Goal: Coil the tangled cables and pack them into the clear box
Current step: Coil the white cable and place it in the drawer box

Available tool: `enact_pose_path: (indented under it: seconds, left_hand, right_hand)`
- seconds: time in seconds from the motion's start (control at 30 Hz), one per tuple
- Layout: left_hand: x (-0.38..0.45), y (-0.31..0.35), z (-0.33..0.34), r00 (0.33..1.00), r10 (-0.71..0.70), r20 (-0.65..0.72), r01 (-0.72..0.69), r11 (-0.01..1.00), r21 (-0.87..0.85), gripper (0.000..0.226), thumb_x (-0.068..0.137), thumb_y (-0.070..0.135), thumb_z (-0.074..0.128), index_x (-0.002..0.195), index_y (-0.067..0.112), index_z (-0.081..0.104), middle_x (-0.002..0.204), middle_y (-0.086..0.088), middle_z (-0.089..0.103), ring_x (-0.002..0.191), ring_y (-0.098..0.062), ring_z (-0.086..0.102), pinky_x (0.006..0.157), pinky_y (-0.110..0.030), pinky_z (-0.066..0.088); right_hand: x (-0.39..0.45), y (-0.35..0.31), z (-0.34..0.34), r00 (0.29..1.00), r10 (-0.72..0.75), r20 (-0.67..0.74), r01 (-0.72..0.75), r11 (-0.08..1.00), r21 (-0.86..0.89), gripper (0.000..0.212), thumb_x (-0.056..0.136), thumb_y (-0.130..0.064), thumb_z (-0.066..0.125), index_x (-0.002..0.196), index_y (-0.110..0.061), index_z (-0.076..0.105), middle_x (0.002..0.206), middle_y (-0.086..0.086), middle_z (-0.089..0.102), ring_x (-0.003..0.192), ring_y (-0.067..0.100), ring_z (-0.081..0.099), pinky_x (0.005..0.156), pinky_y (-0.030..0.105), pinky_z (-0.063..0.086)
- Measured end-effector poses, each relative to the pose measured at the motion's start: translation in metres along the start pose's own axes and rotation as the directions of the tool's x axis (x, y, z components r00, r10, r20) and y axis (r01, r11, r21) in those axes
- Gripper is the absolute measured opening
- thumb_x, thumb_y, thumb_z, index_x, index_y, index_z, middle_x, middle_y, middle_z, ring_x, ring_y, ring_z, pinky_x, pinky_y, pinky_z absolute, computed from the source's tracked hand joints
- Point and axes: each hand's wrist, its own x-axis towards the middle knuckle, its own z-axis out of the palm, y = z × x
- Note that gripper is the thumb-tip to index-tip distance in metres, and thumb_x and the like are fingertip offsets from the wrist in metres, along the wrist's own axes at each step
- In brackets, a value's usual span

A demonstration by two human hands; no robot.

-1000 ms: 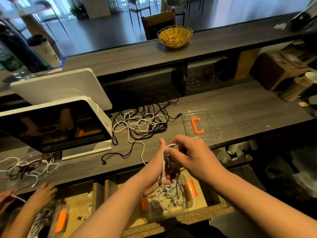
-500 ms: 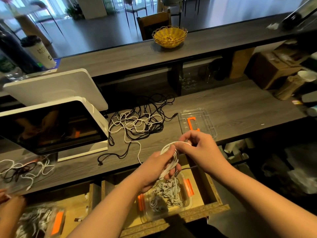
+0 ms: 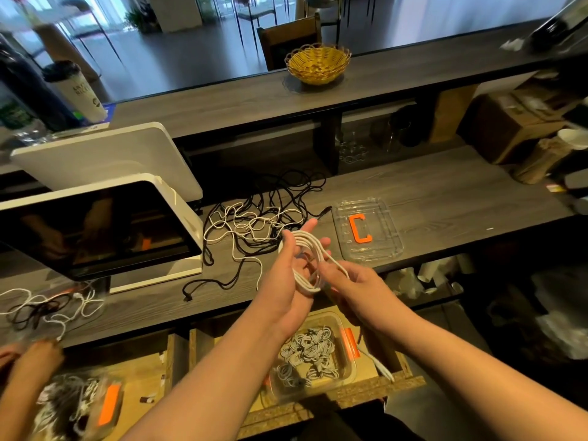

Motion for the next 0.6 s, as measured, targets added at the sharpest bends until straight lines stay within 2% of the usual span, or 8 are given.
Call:
enact_pose_path:
  seconds: [0.07,0.1,0.13,0.2,0.27,0.33,0.43,0.6]
  left_hand:
    - [-0.002,-0.001,0.001,1.0,0.009,0.01,-0.009,1.0,0.004,0.047,0.101,0.055,0.034,0.116,0.033,0.073,0.106,-0.009,0.067,0.102,-0.02,0.06,0.086,-0.035,0.053]
    - [-0.004,-0.002,0.001,1.0,0.015,0.013,-0.016,1.0,0.016,0.048,0.101,0.055,0.034,0.115,0.034,0.074,0.1,-0.007,0.066,0.095,-0.018,0.061,0.078,-0.033,0.054]
    - [-0.005,-0.004,0.002,1.0,0.021,0.012,-0.022,0.999,0.033,0.048,0.101,0.056,0.034,0.115,0.033,0.074,0.093,-0.004,0.066,0.088,-0.016,0.061,0.071,-0.03,0.054]
    - [-0.005,-0.007,0.002,0.999,0.048,0.01,-0.049,0.995,0.091,0.05,0.101,0.056,0.033,0.115,0.034,0.075,0.077,0.004,0.064,0.077,-0.011,0.058,0.067,-0.026,0.051]
    - [-0.003,-0.01,0.001,0.998,0.07,0.001,-0.069,0.991,0.118,0.05,0.101,0.057,0.032,0.113,0.033,0.076,0.064,0.008,0.054,0.069,-0.008,0.051,0.065,-0.023,0.047]
    - [-0.001,-0.01,-0.001,0.998,0.07,0.007,-0.07,0.992,0.101,0.051,0.099,0.058,0.034,0.117,0.031,0.074,0.063,0.007,0.04,0.064,-0.009,0.04,0.055,-0.019,0.042]
    - [0.001,-0.011,0.001,0.998,0.065,-0.013,-0.064,0.994,0.085,0.051,0.096,0.06,0.038,0.12,0.029,0.071,0.063,0.007,0.033,0.06,-0.009,0.031,0.042,-0.018,0.028]
    - [0.009,-0.008,-0.005,0.983,0.073,-0.167,-0.083,0.995,-0.051,0.044,0.086,0.044,0.06,0.114,0.011,0.07,0.053,0.008,0.026,0.052,-0.008,0.03,0.064,-0.028,0.033]
  right_hand:
    - [0.0,0.001,0.007,0.998,-0.045,0.054,0.044,0.999,0.005,0.025,0.092,-0.046,0.061,0.104,-0.025,0.07,0.083,0.014,0.069,0.069,0.034,0.063,0.064,0.044,0.052]
    - [-0.001,0.002,0.009,0.996,-0.051,0.073,0.05,0.999,0.018,0.029,0.088,-0.049,0.065,0.107,-0.027,0.07,0.097,0.018,0.071,0.085,0.038,0.066,0.077,0.05,0.052]
    - [-0.003,0.001,0.011,0.996,-0.039,0.084,0.037,0.999,0.031,0.035,0.084,-0.053,0.068,0.109,-0.028,0.07,0.105,0.023,0.069,0.091,0.038,0.065,0.082,0.054,0.05]
    - [-0.003,0.002,0.01,0.996,0.01,0.093,-0.014,0.999,0.052,0.042,0.082,-0.056,0.072,0.11,-0.026,0.069,0.104,0.035,0.061,0.08,0.04,0.059,0.076,0.061,0.048]
    - [-0.003,0.001,0.005,0.992,0.051,0.113,-0.066,0.988,0.141,0.033,0.089,-0.042,0.069,0.11,-0.016,0.067,0.081,0.026,0.059,0.056,0.031,0.05,0.053,0.043,0.047]
    - [-0.003,-0.001,0.001,0.983,0.081,0.166,-0.122,0.959,0.256,0.022,0.092,-0.028,0.067,0.108,-0.011,0.064,0.074,0.01,0.054,0.049,0.013,0.037,0.045,0.024,0.033]
    - [0.0,-0.003,-0.003,0.969,0.1,0.227,-0.172,0.932,0.32,0.014,0.094,-0.02,0.064,0.105,-0.011,0.061,0.075,0.007,0.054,0.05,0.01,0.036,0.045,0.021,0.03]
    - [0.001,-0.01,-0.01,0.956,0.174,0.236,-0.239,0.928,0.286,0.004,0.097,-0.015,0.057,0.095,-0.011,0.058,0.061,0.002,0.047,0.047,0.01,0.033,0.043,0.021,0.027]
